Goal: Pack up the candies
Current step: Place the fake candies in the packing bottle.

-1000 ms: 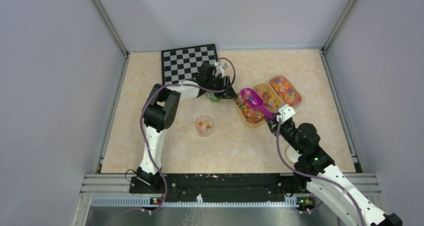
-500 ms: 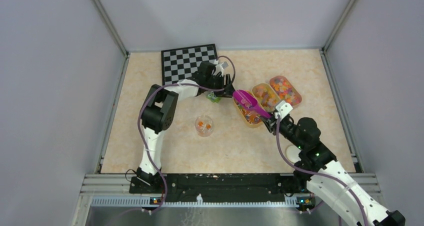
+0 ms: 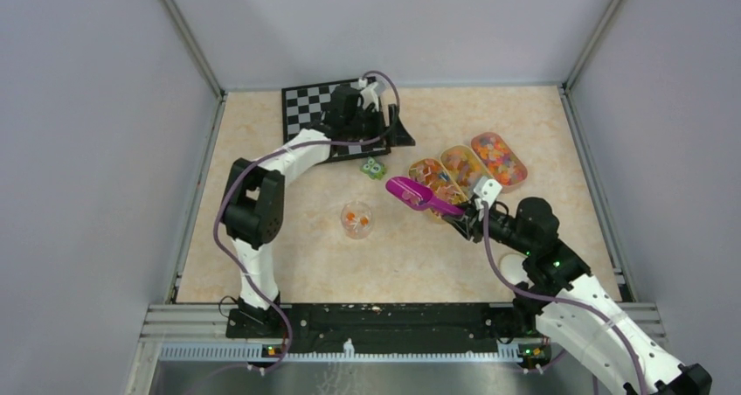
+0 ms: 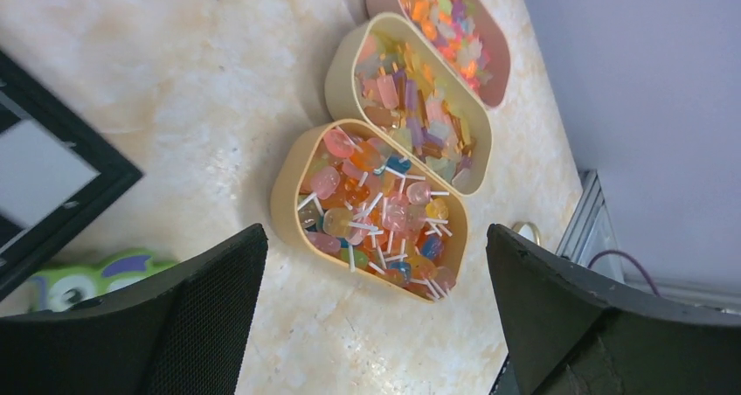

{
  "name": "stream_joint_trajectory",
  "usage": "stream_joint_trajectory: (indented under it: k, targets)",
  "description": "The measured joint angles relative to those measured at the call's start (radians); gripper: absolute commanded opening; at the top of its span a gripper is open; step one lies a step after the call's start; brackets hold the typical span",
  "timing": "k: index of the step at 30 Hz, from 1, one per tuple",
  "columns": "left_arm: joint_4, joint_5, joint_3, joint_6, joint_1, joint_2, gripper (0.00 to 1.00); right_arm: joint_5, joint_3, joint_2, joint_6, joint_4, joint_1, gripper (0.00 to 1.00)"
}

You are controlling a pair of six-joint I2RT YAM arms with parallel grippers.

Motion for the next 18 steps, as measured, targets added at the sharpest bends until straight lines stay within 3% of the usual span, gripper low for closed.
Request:
stream_joint_trajectory:
  k: [9, 18]
  targets:
    - [-0.077, -0.154, -0.091, 0.002, 0.174, -0.339, 0.99, -0.047, 0.026, 0.038, -0.008, -0.050, 0.033, 0.00]
    - [-0.092, -0.399, -0.527, 0.005, 0.225, -0.793, 0.99, 0.016, 0.190, 0.193, -0.042, -0.148, 0.170, 0.00]
